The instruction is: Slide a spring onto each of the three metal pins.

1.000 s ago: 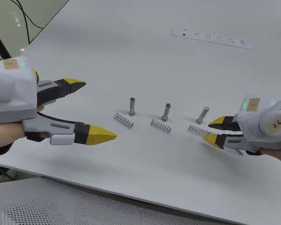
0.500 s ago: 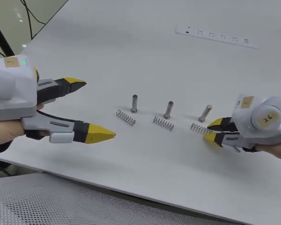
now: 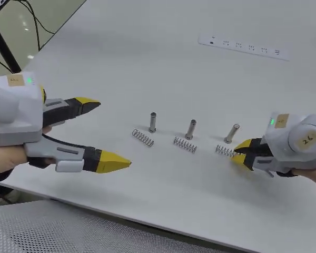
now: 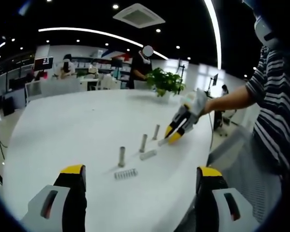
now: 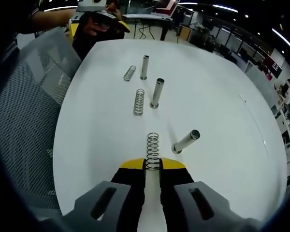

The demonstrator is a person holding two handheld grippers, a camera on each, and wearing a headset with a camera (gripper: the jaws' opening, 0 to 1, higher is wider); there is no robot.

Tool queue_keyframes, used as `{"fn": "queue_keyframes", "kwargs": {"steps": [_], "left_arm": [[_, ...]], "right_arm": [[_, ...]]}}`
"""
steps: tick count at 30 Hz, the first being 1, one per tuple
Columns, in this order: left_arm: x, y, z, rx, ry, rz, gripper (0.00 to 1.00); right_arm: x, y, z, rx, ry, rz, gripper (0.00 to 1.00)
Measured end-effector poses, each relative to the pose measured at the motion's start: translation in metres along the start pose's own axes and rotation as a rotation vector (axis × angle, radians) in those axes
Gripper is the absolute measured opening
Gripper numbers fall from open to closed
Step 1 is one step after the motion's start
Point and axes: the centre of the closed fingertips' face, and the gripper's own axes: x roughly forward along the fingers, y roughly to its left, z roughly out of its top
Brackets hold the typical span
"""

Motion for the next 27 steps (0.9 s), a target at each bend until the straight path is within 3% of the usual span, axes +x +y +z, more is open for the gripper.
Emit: {"fn": "queue_keyframes", "kwargs": {"steps": [8,13,17,24,27], "left_arm": [[0.008,-0.02,-0.002,-0.005,0.034,-0.1,0.81],[0.018,-0.032,-0.009,-0.001,0.081,-0.174,0.76],[0.026,-0.035,-0.011,0.007,0.093,-0.193,0.74],[0.042,-0.048,-0.004,0.019,0.075,-0.241,0.7],[0.052,-0.06,0.0,0.038,0.069,-0.289,0.65]], "right_arm": [[-0.016,0.017,0.013,-0.01,-0.052,0.023,0.08],[-0.023,0.03,0.024,-0.042,-0.089,0.054,0.07],[-0.029,0.039,0.037,-0.075,-0.119,0.061,0.08],[-0.032,0.053,0.055,-0.134,-0.147,0.088,0.08],[-0.032,0.058,0.06,-0.151,-0.156,0.095,0.07]]}}
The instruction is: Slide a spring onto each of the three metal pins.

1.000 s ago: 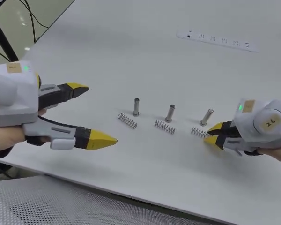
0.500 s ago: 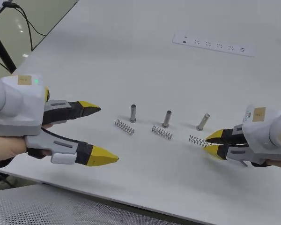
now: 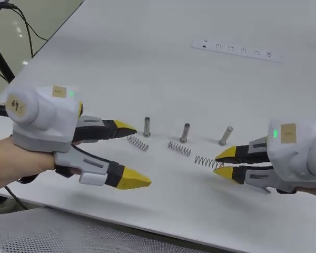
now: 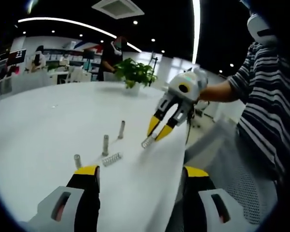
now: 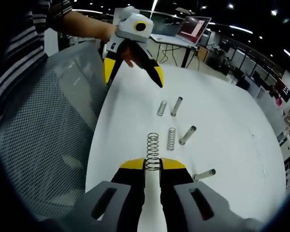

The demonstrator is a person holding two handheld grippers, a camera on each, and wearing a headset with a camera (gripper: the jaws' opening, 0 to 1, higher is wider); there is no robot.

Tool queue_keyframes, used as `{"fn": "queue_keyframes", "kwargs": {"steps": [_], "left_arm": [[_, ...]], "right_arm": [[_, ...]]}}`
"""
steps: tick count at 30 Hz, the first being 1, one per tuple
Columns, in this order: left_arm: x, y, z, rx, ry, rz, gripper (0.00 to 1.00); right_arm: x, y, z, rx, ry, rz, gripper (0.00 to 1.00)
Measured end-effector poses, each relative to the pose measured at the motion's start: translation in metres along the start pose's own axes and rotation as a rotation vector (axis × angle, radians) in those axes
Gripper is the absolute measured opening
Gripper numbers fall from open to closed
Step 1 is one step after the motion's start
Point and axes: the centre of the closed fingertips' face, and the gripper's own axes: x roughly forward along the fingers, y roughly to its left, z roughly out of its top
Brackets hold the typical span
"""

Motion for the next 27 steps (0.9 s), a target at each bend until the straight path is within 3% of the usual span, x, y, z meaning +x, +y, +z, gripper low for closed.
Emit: {"fn": "queue_keyframes", "kwargs": {"steps": [5,13,20,27], "left_arm": [[0.018,-0.004,0.003,0.03,0.009,-0.042,0.57],[0.042,-0.014,0.011,0.087,-0.012,-0.108,0.4],[0.056,-0.02,0.009,0.105,0.0,-0.147,0.32],[0.065,-0.028,0.018,0.119,-0.038,-0.177,0.26]], "right_arm": [[0.0,0.006,0.006,-0.014,-0.013,0.012,0.07],[-0.004,0.009,0.011,-0.004,-0.047,0.021,0.07],[-0.007,0.013,0.018,-0.009,-0.078,0.035,0.07],[-0.008,0.014,0.024,-0.016,-0.099,0.045,0.07]]}}
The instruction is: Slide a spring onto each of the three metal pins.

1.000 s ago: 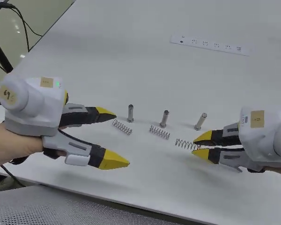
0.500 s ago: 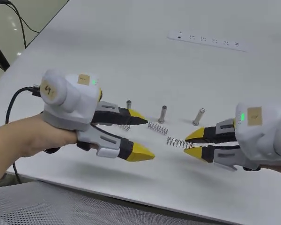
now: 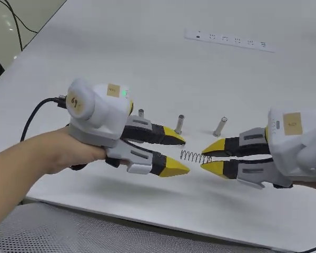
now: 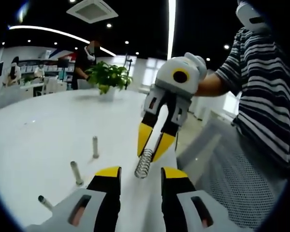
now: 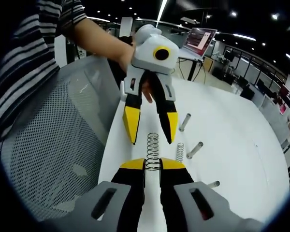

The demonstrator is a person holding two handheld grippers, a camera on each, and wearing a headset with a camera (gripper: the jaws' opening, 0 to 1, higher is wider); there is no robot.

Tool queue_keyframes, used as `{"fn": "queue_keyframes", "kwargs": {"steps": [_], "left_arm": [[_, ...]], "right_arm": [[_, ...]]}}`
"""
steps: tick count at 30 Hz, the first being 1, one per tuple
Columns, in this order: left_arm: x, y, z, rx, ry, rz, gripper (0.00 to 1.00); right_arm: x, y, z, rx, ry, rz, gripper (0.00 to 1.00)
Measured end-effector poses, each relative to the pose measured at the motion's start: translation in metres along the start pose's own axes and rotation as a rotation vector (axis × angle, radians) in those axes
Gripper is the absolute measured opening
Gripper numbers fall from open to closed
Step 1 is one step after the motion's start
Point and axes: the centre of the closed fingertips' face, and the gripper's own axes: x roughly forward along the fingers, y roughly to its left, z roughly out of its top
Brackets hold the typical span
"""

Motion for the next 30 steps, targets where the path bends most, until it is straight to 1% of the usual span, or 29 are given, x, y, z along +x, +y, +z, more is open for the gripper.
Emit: {"fn": "queue_keyframes", "kwargs": {"steps": [5,8,10,14,16,21,24,30], "left_arm": [[0.0032,0.0016,-0.0009,0.0,-0.003,-0.003,0.2],[0.0037,0.0019,0.0017,0.003,-0.018,0.0,0.14],[0.0034,0.0005,0.0033,-0.001,-0.027,-0.006,0.11],[0.0033,-0.0025,0.0039,0.009,-0.027,-0.02,0.05],[0.0033,-0.0022,0.0035,0.013,-0.026,-0.018,0.05],[0.0023,-0.0037,0.0048,0.007,-0.034,-0.033,0.03],[0.0019,-0.0049,0.0049,0.008,-0.028,-0.042,0.03],[0.0016,-0.0065,0.0043,0.006,-0.021,-0.056,0.02]], "right_arm": [[-0.0009,-0.0008,0.0026,-0.002,-0.007,0.001,0.07],[-0.0013,-0.0002,0.0033,-0.004,-0.009,0.004,0.07],[-0.0013,0.0004,0.0039,0.0,-0.012,0.005,0.07],[-0.001,0.0001,0.0041,0.002,-0.014,0.0,0.07],[-0.0008,0.0003,0.0037,0.005,-0.014,0.002,0.07],[-0.0001,0.001,0.0026,0.022,-0.022,0.001,0.08],[0.0005,0.0016,0.0028,0.027,-0.027,-0.001,0.08],[-0.0002,0.0012,0.0016,0.034,-0.021,-0.004,0.09]]}}
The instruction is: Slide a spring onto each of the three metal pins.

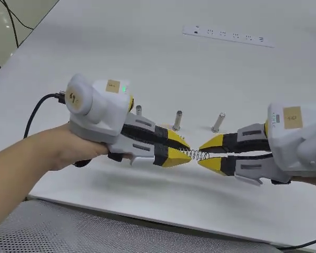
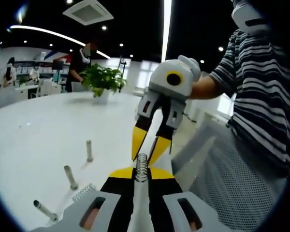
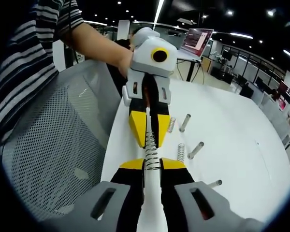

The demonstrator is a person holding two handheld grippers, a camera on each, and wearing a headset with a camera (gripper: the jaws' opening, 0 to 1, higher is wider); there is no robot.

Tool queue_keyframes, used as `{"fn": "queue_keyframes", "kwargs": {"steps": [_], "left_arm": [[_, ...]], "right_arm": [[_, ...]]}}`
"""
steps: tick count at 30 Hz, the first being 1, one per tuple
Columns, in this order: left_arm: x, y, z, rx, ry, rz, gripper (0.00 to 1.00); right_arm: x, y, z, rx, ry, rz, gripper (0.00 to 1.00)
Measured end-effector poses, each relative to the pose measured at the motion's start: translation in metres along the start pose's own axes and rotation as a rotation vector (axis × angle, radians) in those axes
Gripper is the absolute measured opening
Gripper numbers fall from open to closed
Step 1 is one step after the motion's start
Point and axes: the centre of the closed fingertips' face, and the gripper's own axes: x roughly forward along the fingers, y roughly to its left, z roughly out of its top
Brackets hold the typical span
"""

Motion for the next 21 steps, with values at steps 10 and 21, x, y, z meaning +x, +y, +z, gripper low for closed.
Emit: {"fn": "queue_keyframes", "kwargs": {"steps": [10,21], "left_arm": [[-0.0029,0.0001,-0.0021,-0.005,0.012,-0.001,0.02],[-0.003,-0.0013,-0.0068,-0.002,0.036,-0.006,0.02]], "right_arm": [[0.0003,0.0008,-0.0068,0.004,0.019,0.015,0.08],[-0.0038,0.0011,-0.0024,-0.021,0.024,0.022,0.07]]}}
